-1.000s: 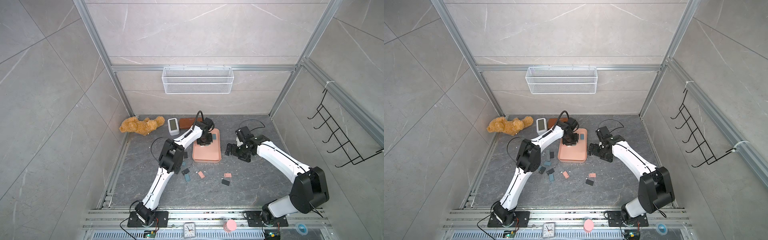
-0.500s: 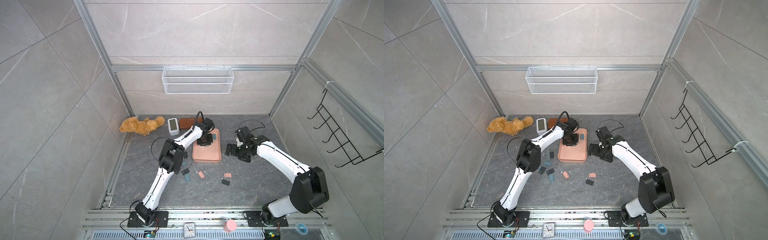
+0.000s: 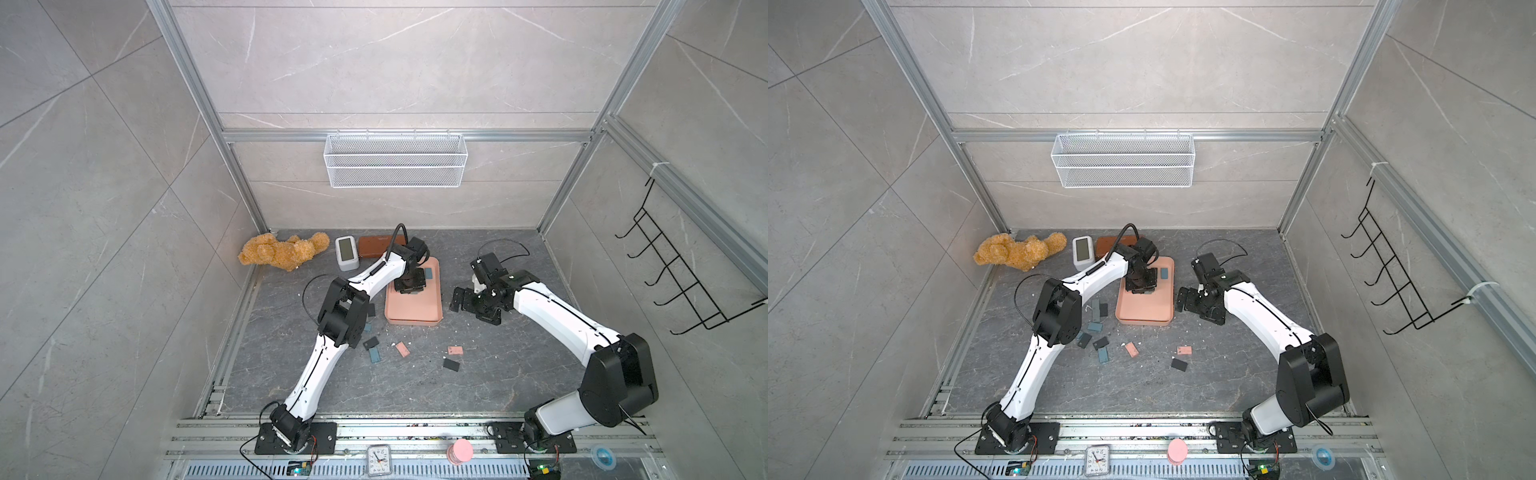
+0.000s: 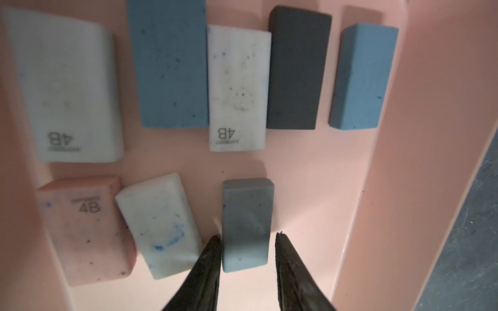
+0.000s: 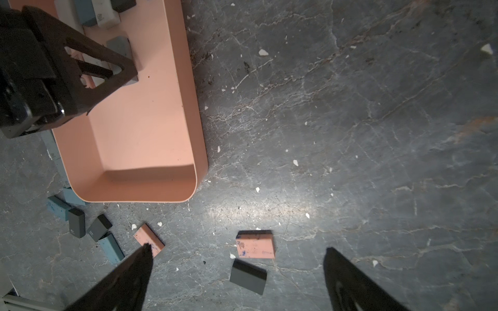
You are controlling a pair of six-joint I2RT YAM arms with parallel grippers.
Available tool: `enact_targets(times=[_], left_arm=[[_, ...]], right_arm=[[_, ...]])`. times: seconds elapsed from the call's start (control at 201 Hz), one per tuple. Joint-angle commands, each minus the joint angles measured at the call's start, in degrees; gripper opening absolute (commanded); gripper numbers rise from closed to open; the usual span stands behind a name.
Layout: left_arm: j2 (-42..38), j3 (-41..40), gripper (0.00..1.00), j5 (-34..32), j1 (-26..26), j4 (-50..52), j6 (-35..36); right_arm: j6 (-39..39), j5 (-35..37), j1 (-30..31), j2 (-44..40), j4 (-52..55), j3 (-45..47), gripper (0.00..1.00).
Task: Put the eraser in the storage box
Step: Place the eraser in the storage box, then adjust the eraser at the center of the board.
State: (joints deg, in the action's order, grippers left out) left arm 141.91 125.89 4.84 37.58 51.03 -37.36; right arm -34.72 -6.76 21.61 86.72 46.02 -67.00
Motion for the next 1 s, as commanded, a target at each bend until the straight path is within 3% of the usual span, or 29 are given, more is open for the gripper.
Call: enact_targets(times=[0.0,0.393,0.727,0.991], left_arm=[[-3.31,0.66,0.38,0.79,0.21,1.89,-0.38],[-6.05,2.27,0.45,1.62,0.27,2.15,-0.97],[-15.26,-3.86,0.68,2.10,0.35,-0.37,-2.91],[-26.46,-18.25,0.89,2.31,0.82,-6.88,-7.11]], right_arm=[[0.27,-0.10,-0.32,-1.46,0.39,0.30,1.00],[1.57,1.03,-0.24,-3.25,0.81,2.25,1.00],[1.49,2.52,0.14,-6.68,0.87,8.60,1.00],[0.05,5.64,5.31,-7.03,1.62,13.16,1.00]])
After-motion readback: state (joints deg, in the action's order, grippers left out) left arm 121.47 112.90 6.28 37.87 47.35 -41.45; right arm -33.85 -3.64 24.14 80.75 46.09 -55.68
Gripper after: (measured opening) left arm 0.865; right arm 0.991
